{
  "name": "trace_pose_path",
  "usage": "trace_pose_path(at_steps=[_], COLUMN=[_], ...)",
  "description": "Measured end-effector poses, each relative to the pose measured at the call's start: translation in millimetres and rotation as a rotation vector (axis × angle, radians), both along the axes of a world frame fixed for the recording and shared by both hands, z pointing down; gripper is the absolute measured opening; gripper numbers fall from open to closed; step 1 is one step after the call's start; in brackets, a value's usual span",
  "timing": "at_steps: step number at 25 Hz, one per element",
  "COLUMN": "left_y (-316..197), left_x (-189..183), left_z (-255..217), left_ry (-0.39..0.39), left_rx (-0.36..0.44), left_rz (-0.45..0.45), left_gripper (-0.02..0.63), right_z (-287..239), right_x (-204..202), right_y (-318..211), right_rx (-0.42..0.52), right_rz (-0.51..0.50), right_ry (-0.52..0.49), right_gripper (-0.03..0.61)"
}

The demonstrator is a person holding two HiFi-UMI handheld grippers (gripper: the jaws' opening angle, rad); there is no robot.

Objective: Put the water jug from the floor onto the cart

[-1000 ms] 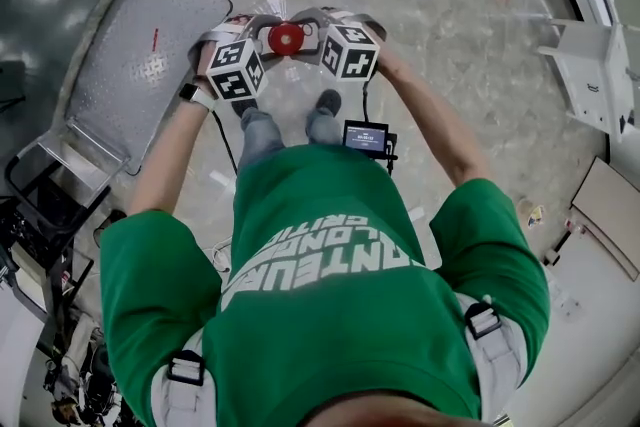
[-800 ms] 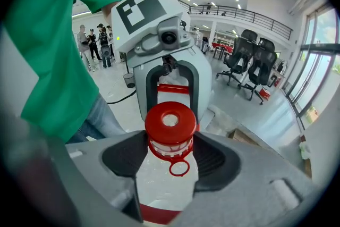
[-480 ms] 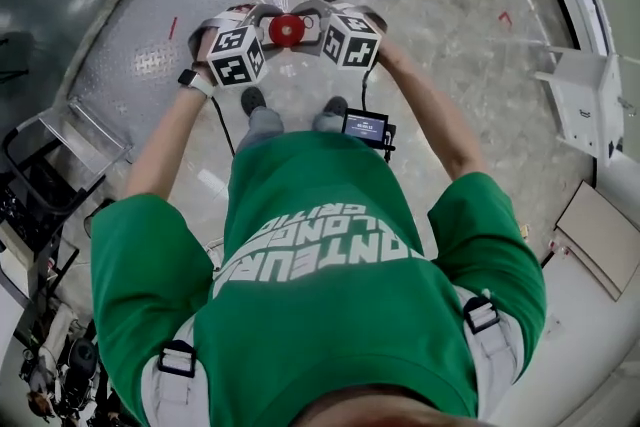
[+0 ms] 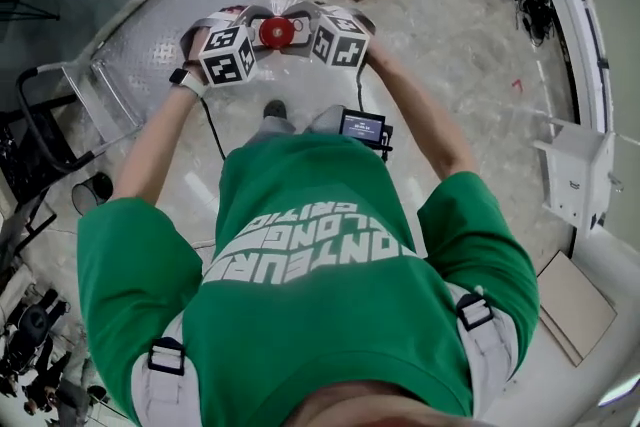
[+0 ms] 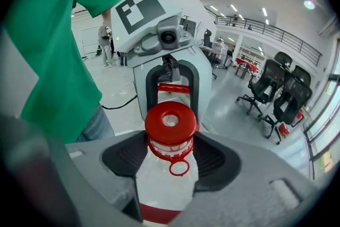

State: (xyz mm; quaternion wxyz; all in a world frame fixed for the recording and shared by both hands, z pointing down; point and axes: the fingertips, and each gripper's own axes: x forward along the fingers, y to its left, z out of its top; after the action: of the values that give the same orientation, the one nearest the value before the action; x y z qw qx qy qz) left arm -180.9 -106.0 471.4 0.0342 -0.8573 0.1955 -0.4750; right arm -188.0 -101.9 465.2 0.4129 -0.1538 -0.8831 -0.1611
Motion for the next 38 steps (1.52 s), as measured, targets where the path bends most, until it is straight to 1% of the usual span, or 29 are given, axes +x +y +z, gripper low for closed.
trace_pose_path(at_steps=[3, 6, 11, 15, 21, 25, 35, 38], left_y=[4.7, 8.0, 9.5, 4.6, -17.0, -31.3, -66.6, -74.7], left_x=[-43.3, -76.2, -130.5, -161.4, -201.9, -221.8, -240.9, -248.5], left_z=[-1.9, -0.1, 6.7, 15.9, 22.9, 24.0, 25.4, 23.3], left_ry=[-0.014, -0.015, -0.009, -0.001, 0.014, 0.016, 0.01, -0.004], left_rx=[0.005, 0.002, -0.021, -0.041, -0.061, -0.071, -0.096, -0.098], left_rz=[-0.089, -0.158, -0.296, -0.381, -0.485, -0.532, -0.628, -0.653], left_gripper=[0.302, 0.302, 0.302, 0.302, 0.302, 0.302, 0.302, 0.302], right_z=[-1.4, 0.1, 6.7, 16.1, 22.9, 23.6, 25.2, 22.8], right_x=[-43.1, -75.6, -128.6, -159.3, -199.3, -218.8, -236.9, -244.6], right_y=[5.4, 9.2, 11.0, 6.4, -14.8, -28.7, -63.7, -71.5], right_rx=[-0.003, -0.003, -0.018, -0.039, -0.056, -0.068, -0.097, -0.094], right_rz=[-0.089, -0.153, -0.289, -0.378, -0.477, -0.521, -0.621, -0.643], right_ry=[-0.013, -0.012, -0.006, 0.005, 0.027, 0.027, 0.013, 0.002], right_gripper=[0.255, 0.255, 0.255, 0.255, 0.255, 0.255, 0.255, 0.255])
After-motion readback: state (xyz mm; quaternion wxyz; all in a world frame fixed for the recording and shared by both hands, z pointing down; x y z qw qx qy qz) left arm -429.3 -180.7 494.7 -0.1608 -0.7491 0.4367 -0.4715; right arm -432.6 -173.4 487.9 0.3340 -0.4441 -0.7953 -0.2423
